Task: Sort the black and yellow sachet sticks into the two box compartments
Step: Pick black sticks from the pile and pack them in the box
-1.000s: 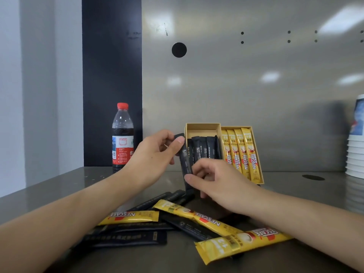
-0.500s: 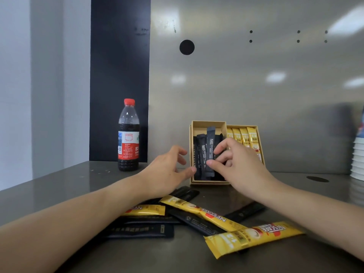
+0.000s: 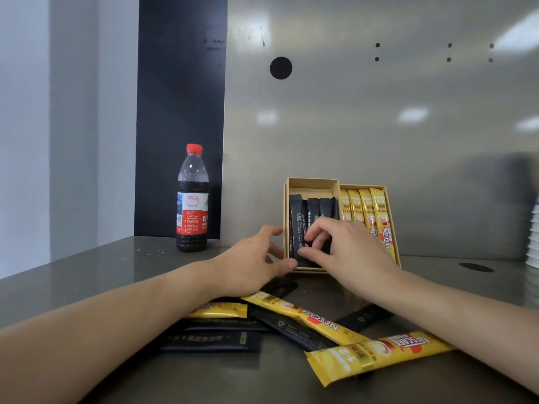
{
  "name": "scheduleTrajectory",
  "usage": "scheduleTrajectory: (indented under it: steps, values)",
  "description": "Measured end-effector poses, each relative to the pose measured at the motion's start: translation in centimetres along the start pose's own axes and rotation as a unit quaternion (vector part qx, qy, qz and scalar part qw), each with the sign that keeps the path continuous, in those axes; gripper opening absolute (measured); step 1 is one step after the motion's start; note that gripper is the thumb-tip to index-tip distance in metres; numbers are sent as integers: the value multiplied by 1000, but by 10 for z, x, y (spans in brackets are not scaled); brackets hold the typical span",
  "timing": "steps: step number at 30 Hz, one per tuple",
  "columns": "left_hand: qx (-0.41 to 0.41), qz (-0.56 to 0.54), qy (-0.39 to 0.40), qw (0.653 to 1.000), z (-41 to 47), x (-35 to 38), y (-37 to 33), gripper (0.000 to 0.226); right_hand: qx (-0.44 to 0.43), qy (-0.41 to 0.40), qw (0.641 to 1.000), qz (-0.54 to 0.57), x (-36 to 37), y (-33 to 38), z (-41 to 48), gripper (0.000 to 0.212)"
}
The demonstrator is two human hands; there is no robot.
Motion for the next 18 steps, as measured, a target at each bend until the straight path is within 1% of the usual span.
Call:
scheduleTrajectory:
  steps: [7,14,18]
  values:
    - [-15,-30,2,999,3,1,1,76,-24,-8,1000,-18,2,-2,-1,28]
    - [-16,-30,10,999,4,1,1,76,-82,-9,995,-56,1,-1,-3,44]
    - [-12,-28,13,999,3,2,0,76,-92,-7,993,-70,2,0,-2,43]
Point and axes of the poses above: each hand's wrist, its own z-axis towards the middle knuckle, its own x-axis out of the palm, y = z × x, the point moved 2 cm from there along z, towards the middle knuckle, and after that the axes turned 2 degrees about z, right-handed, at the moved point
